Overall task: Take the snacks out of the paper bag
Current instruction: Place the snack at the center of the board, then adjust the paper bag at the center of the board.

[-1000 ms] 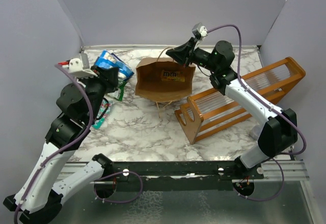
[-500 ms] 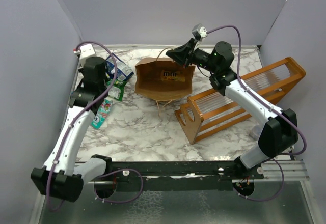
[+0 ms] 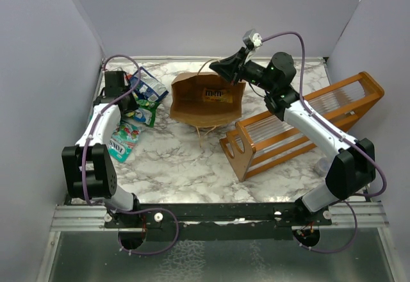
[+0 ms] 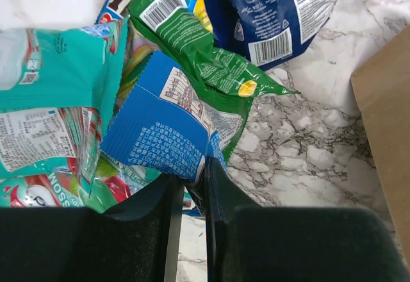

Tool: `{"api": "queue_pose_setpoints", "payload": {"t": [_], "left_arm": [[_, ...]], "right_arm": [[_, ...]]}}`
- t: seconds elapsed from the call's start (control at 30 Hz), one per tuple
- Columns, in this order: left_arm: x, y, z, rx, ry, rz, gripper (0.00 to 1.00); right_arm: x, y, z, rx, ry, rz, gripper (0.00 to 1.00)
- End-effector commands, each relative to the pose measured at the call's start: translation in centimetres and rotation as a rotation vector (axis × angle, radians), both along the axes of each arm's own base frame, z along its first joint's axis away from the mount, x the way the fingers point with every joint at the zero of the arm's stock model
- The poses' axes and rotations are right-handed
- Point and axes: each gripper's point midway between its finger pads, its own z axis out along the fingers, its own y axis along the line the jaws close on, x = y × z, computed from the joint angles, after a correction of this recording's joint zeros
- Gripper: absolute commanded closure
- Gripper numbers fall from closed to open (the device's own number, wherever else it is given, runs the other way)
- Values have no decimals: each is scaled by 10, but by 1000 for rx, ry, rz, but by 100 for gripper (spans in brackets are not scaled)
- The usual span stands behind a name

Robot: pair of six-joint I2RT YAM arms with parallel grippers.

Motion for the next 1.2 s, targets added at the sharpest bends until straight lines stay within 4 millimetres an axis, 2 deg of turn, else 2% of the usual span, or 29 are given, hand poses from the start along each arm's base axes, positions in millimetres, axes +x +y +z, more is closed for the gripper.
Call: {"api": "queue_pose_setpoints", "payload": {"t": [0.0,0.13,0.23,0.33,0.5,0.67,0.93,1.03,1.17], "left_arm": [[6,4,-9,-121,-24,-29,83],[3,13,-24,-198,-11,-3,78],[5,14,-28,-241,-10,-3,65],[2,9,-32,-270,6,-11,57],[-4,7,-22,-259,-32,-17,44],[-7,9,-8,-237,-90,-14,38],[-10,6,-7,-247,-98,-23,37],[-10,5,-5,-247,-105,-26,37],[-10,4,-2,-246,-118,-33,37]], "right_arm": [[-1,-2,16,23,-51,-12,98],[-1,-5,15,18,-58,-27,98],[0,-6,16,22,-62,-36,98],[2,-6,16,17,-66,-40,98],[12,-11,32,-9,-116,-104,98],[42,-25,51,-34,-137,-254,98],[114,-56,75,-18,-144,-420,98],[130,-57,87,-23,-176,-440,98],[139,-55,109,-29,-241,-450,98]]}}
